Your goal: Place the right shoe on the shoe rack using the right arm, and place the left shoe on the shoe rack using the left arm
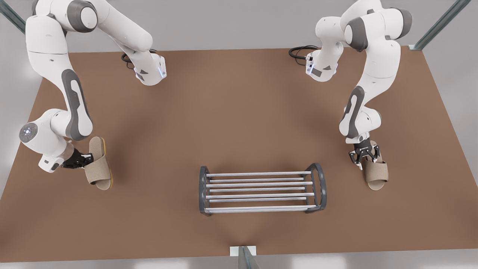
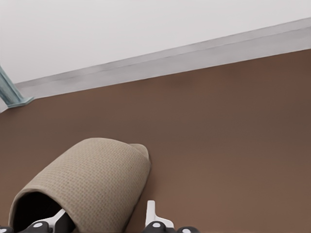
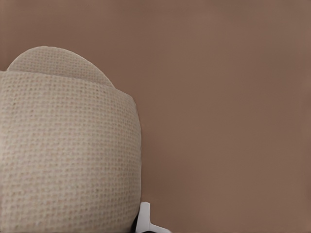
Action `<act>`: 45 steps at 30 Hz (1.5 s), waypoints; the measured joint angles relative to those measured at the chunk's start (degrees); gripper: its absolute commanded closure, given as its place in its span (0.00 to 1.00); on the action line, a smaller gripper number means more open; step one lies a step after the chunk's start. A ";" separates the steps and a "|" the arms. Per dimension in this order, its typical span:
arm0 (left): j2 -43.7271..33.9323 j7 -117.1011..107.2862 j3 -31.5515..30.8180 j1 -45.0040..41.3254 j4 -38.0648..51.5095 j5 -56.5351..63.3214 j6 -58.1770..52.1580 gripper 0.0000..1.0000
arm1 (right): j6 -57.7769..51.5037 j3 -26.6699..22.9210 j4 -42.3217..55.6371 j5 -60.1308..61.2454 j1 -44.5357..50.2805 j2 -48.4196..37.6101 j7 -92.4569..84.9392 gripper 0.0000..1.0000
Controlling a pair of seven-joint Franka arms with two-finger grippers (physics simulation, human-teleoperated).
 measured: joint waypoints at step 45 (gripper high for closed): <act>-11.18 0.00 -6.00 -33.08 21.69 -7.36 12.49 0.79 | -20.16 -18.49 55.00 -17.15 72.86 24.26 86.65 0.79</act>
